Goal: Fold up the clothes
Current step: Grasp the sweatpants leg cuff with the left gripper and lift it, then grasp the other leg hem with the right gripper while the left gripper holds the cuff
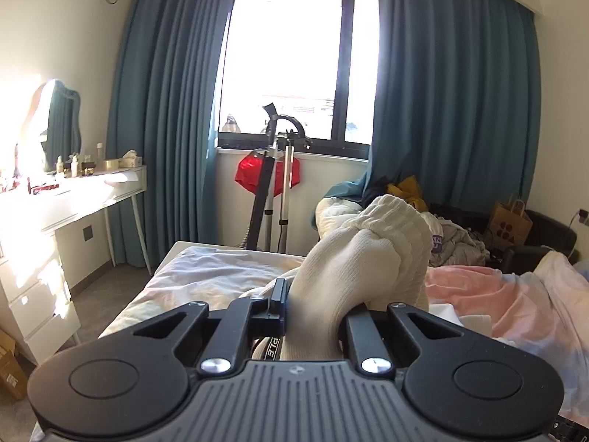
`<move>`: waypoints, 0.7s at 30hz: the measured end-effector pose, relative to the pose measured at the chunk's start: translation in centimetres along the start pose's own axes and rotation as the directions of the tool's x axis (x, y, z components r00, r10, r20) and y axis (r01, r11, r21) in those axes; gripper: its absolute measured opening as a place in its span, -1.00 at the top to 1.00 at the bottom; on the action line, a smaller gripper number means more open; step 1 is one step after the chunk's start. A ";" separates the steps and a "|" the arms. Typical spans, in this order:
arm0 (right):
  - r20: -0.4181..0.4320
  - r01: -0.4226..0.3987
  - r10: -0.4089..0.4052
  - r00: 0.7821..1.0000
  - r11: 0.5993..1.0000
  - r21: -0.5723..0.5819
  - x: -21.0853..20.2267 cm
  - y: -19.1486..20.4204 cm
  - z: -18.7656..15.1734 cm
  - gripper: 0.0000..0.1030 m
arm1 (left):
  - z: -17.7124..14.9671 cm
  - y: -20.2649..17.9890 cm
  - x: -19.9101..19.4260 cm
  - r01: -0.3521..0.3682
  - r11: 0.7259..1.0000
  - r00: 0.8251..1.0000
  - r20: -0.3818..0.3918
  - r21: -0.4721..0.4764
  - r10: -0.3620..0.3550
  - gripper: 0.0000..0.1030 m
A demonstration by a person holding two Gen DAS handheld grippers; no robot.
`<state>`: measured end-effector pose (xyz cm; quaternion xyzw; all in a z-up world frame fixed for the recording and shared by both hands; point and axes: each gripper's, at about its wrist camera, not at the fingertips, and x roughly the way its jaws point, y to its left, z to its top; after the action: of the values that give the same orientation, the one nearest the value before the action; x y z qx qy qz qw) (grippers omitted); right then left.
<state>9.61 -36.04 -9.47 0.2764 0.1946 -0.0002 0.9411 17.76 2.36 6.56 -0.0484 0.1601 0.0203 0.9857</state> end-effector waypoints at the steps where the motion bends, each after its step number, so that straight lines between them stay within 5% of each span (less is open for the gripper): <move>1: -0.007 -0.009 0.010 1.000 1.000 0.013 -0.2 0.0 -0.1 -1.00 | -0.3 1.9 -0.4 -0.012 0.999 1.000 -0.001 -0.048 0.012 0.76; 6: -0.050 -0.033 0.038 0.998 0.996 0.085 -0.3 -0.4 -0.4 -0.98 | -2.4 12.3 0.3 -0.114 0.941 0.993 -0.059 -0.320 0.100 0.82; 10: -0.116 -0.043 0.067 0.991 0.979 0.201 1.4 -1.2 -0.4 -0.98 | -5.0 22.8 2.3 -0.215 0.817 0.973 -0.192 -0.535 0.129 0.82; 14: -0.208 0.024 0.041 0.977 0.953 0.301 5.3 -2.2 -0.2 -0.98 | -8.0 29.4 4.7 -0.280 0.747 0.948 -0.297 -0.603 0.115 0.82; 17: -0.225 0.103 -0.014 0.974 0.915 0.389 8.8 -3.8 0.4 -0.96 | -9.8 31.7 5.5 -0.292 0.729 0.941 -0.320 -0.619 0.105 0.82; 21: -0.223 0.196 -0.102 0.969 0.869 0.455 13.4 -6.3 1.3 -0.96 | -10.5 31.9 6.7 -0.295 0.745 0.941 -0.320 -0.599 0.115 0.81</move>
<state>21.77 -40.62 -16.65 0.4805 0.2990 -0.0942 0.8191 19.05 33.21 -8.37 -0.3646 0.2767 0.1759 0.8715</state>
